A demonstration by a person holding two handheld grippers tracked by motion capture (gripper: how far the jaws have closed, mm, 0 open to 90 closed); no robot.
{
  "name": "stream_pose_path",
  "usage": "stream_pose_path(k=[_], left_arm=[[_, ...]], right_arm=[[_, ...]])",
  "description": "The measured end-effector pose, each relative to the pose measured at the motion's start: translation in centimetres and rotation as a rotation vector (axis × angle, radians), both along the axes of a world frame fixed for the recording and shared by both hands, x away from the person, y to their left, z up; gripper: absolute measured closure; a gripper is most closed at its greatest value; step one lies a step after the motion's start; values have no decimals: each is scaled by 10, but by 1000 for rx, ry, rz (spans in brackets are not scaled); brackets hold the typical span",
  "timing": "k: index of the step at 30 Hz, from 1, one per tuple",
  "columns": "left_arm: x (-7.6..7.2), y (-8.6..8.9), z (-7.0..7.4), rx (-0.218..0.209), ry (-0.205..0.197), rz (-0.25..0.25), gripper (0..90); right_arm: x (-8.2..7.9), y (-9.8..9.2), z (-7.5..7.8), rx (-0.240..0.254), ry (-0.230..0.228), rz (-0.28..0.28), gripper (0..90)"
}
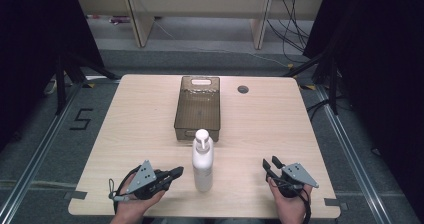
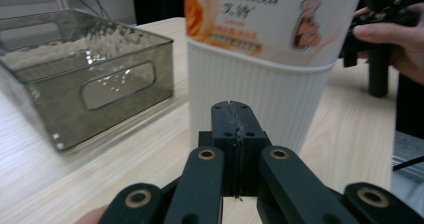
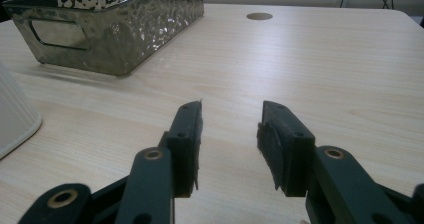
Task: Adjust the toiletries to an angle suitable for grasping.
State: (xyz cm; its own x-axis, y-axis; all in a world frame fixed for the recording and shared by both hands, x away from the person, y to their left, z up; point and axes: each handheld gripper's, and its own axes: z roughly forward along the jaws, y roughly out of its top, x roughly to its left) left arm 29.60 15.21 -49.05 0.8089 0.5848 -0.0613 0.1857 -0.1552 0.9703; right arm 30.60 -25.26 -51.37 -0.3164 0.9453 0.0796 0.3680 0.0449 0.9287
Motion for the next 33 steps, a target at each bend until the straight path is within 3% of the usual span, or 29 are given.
stream_pose_path(k=[5,6,8,9,13,18,21,26,33], left_arm=[[0,-7,2,10,-2,-32,895],[0,-8,3,6,-2,-38,895],[1,-12,4,-15,-8,-56,895],[1,-16,7,4,-7,-62,895],[2,-22,7,8,-6,-80,895],[4,-29,8,7,-8,-101,895],[5,-35,9,22,-4,-113,895],[7,-53,11,31,-3,-157,895],[9,-72,12,41,-7,-170,895]], right_arm=[[2,0,-1,-14,-16,4,604],[0,3,0,28,7,-4,604],[1,-1,0,-15,8,11,603],[2,-1,0,-25,12,7,604],[3,0,-1,-4,-2,20,602],[2,-1,0,-32,1,11,601],[2,0,0,-23,-2,7,601],[2,0,0,-23,1,9,600],[2,0,-1,-24,-7,5,599]])
